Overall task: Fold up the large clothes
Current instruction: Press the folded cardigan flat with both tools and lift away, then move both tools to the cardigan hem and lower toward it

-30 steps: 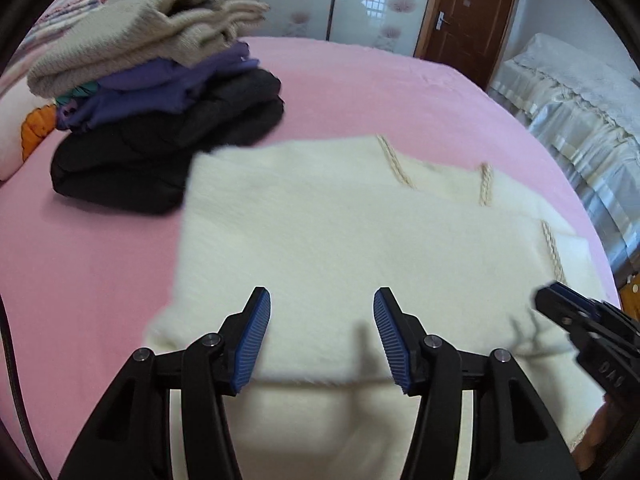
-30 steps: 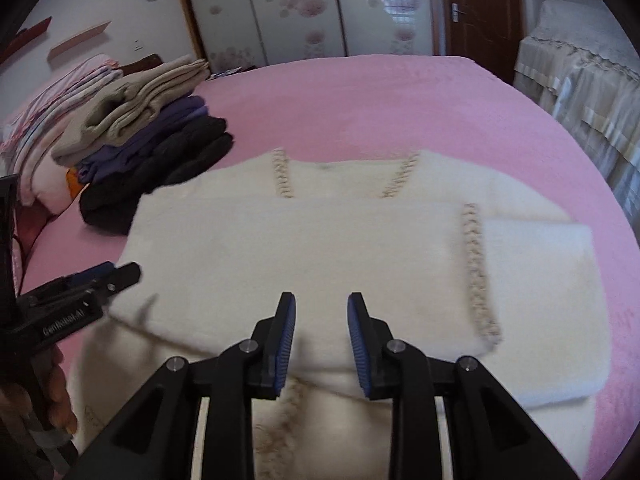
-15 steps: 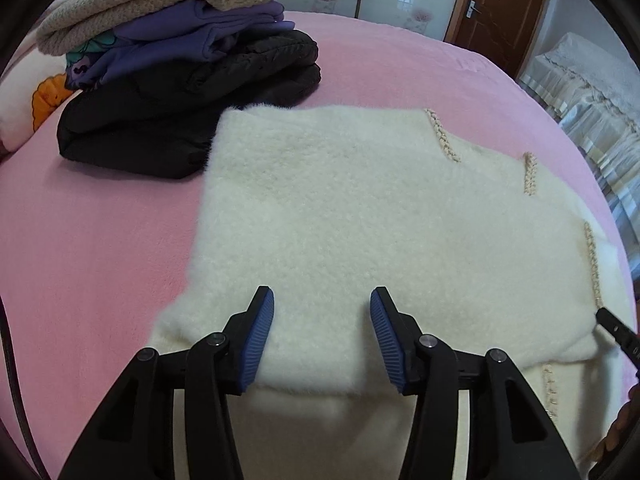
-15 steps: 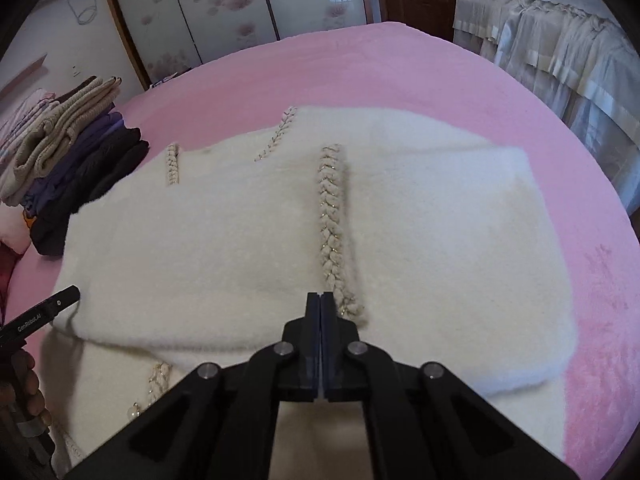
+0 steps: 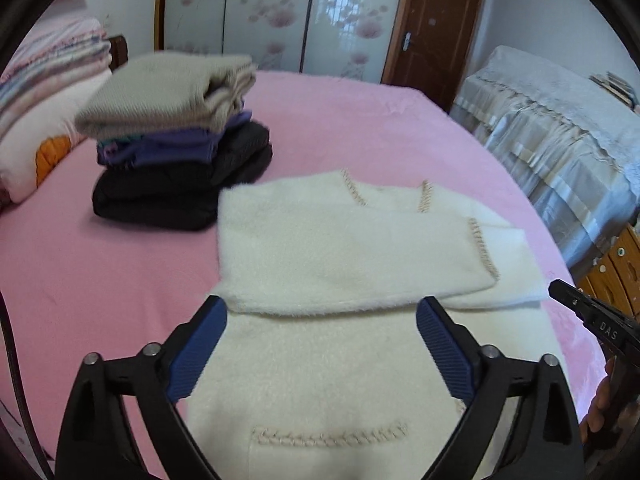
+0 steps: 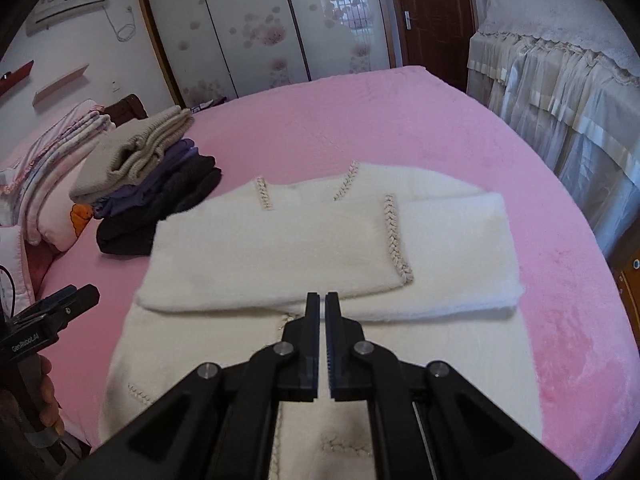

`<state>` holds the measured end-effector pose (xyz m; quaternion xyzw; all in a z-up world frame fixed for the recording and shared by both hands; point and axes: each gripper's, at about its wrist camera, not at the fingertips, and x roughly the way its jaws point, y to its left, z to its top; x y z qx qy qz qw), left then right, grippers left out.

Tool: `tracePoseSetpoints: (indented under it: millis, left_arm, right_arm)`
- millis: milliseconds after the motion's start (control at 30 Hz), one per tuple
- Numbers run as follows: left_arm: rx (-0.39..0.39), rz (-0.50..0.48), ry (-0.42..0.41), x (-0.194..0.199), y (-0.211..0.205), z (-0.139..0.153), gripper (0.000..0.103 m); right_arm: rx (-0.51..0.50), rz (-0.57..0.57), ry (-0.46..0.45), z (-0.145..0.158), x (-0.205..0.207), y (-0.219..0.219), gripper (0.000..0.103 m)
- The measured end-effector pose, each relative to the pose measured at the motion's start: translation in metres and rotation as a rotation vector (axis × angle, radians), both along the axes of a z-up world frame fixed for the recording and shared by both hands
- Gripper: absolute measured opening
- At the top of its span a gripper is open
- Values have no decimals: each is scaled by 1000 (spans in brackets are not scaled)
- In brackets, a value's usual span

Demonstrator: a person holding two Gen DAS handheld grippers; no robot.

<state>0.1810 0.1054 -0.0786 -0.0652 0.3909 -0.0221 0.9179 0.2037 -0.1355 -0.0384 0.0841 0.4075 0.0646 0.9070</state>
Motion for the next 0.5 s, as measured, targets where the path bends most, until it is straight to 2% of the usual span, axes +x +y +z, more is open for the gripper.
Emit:
tracePoseSetpoints:
  millis: [133,267,300,400,433,500]
  left_arm:
    - [-13,0,-63,-41,4,37,99]
    - [-9,5,-119,-81,8,61,101]
    - [-3,6,-132,-92,7,67,101]
    - [8,-7,-160,-122,4,79,102]
    - [10,-11,-169,-131,4,82,102]
    - [8,-20,-180,-148,3,86,102]
  right_arm:
    - [-13,5,-86,41,-38,8,3]
    - [-2,9,-162,76,-76,12,4]
    - [-3,9,-178,82,-84,13,9]
    - [-14,4,-230,99,-112,16,30]
    - [-17,2,-249,103,-123,17,33]
    - [-24,3,-272,108,-139,19,34]
